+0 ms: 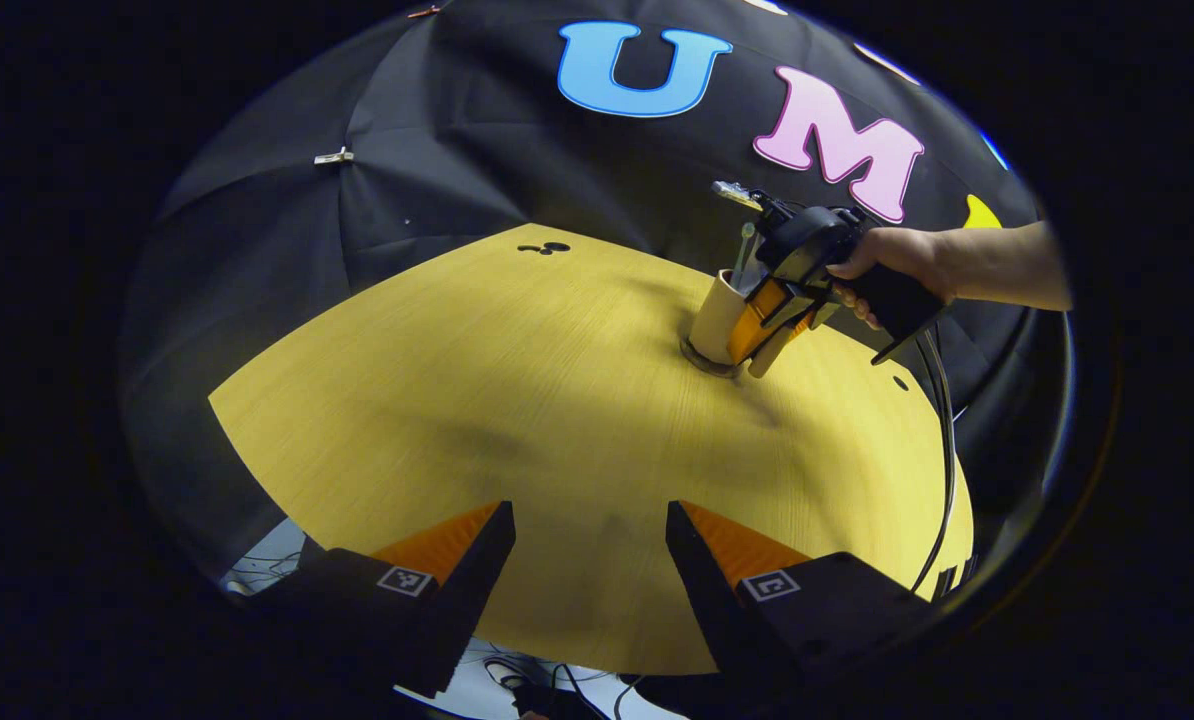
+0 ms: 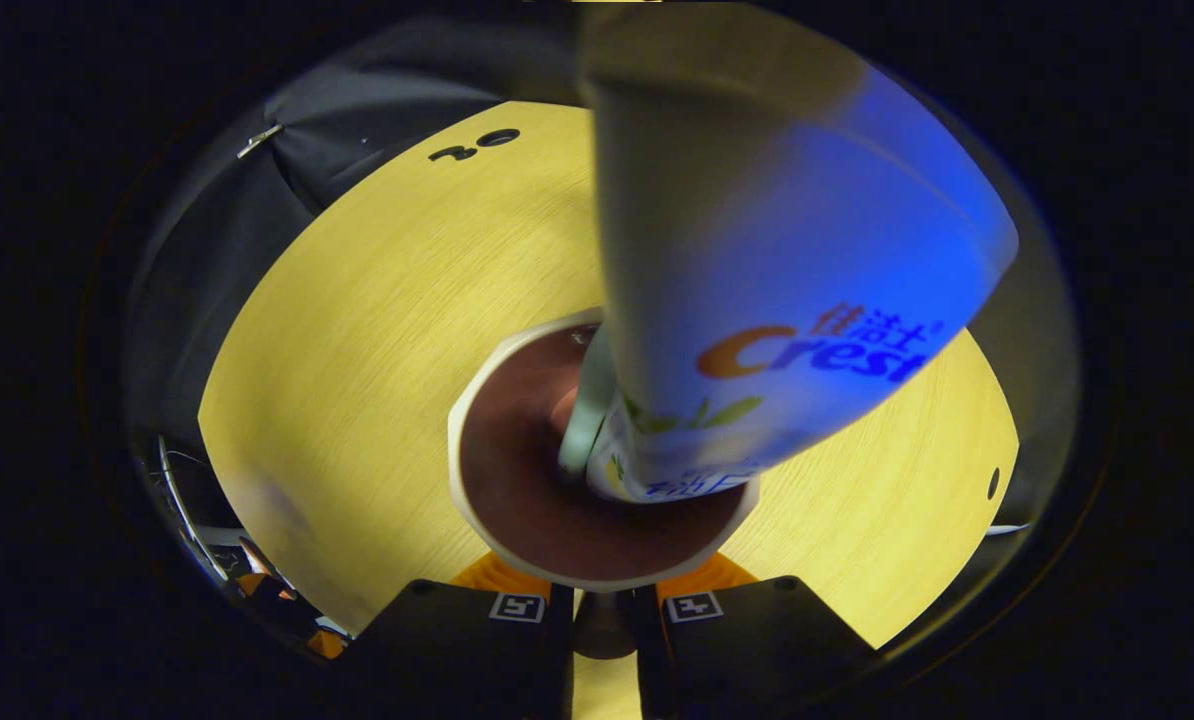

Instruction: Put the toothbrush and toothpaste on the desktop into the cup, then pick up the cup and place it on the coaster on the desktop.

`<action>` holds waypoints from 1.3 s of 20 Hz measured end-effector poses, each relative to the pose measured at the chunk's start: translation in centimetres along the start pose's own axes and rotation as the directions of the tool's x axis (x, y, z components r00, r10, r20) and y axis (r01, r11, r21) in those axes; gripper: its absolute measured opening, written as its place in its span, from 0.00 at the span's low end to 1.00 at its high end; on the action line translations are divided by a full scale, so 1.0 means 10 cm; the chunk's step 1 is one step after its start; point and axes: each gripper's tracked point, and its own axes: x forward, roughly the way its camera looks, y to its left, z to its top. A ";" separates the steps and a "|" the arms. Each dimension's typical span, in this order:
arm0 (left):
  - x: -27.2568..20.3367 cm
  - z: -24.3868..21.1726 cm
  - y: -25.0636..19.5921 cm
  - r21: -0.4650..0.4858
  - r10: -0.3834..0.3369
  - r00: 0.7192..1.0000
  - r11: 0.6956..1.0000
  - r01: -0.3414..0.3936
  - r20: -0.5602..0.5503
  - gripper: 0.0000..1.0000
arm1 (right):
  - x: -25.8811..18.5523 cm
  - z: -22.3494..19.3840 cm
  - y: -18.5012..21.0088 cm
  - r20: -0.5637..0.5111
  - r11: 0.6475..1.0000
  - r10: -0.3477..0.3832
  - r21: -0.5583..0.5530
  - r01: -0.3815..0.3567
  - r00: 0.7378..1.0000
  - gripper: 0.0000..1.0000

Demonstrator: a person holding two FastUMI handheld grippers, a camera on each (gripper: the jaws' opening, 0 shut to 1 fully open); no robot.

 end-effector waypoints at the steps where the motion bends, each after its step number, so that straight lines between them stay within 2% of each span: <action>1: -0.02 0.00 0.03 0.000 0.003 1.000 1.000 -0.003 0.002 0.96 | 0.01 -0.01 0.01 -0.008 1.000 -0.002 -0.001 0.002 1.000 0.29; 5: -0.10 -0.02 0.12 -0.003 0.017 1.000 1.000 -0.017 0.003 0.96 | 0.01 0.00 0.01 -0.014 1.000 -0.008 -0.001 0.008 1.000 0.29; 6: -0.12 -0.02 0.14 -0.002 0.019 1.000 1.000 -0.019 0.003 0.96 | -0.01 -0.02 0.03 -0.010 1.000 -0.003 -0.002 0.003 1.000 0.36; 7: -0.14 -0.02 0.15 -0.001 0.020 1.000 1.000 -0.020 0.004 0.96 | -0.04 -0.03 0.01 -0.008 1.000 0.000 0.001 0.000 1.000 0.33; 9: -0.20 -0.01 0.15 0.006 0.019 1.000 1.000 -0.019 0.009 0.96 | -0.12 -0.05 0.01 -0.006 1.000 0.004 0.028 -0.004 1.000 0.55; 11: -0.26 0.03 0.14 0.022 0.016 1.000 1.000 -0.016 0.017 0.96 | -0.20 -0.03 0.00 0.018 0.999 -0.008 0.031 0.007 1.000 0.69; 12: -0.29 0.05 0.13 0.032 0.013 1.000 0.999 -0.014 0.023 0.96 | -0.27 -0.01 -0.02 0.037 0.999 -0.017 0.034 0.016 0.999 0.80; 15: -0.44 0.14 0.08 0.059 -0.005 0.999 0.998 0.002 0.046 0.96 | -0.60 0.04 -0.06 0.111 0.997 -0.024 0.080 0.015 0.994 0.92; 16: -0.49 0.18 0.06 0.065 -0.014 0.998 0.998 0.011 0.057 0.96 | -0.73 0.08 -0.06 0.145 0.995 -0.029 0.097 0.015 0.989 1.00; 18: -0.58 0.26 0.01 0.075 -0.035 0.997 0.997 0.029 0.073 0.97 | -1.06 0.11 -0.08 0.221 0.989 -0.041 0.144 0.009 0.974 0.99; 22: -0.75 0.42 -0.20 0.108 -0.105 0.990 0.990 0.094 0.095 0.96 | -1.83 0.00 -0.04 0.354 0.970 -0.030 0.236 -0.058 0.935 0.99; 24: -0.82 0.54 -0.26 0.169 -0.129 0.984 0.980 0.108 0.121 0.97 | -2.20 -0.12 -0.08 0.433 0.965 -0.068 0.256 -0.050 0.899 1.00; 26: -0.90 0.70 -0.32 0.207 -0.157 0.976 0.970 0.125 0.150 0.97 | -2.54 -0.27 -0.11 0.515 0.958 -0.110 0.283 -0.048 0.850 0.99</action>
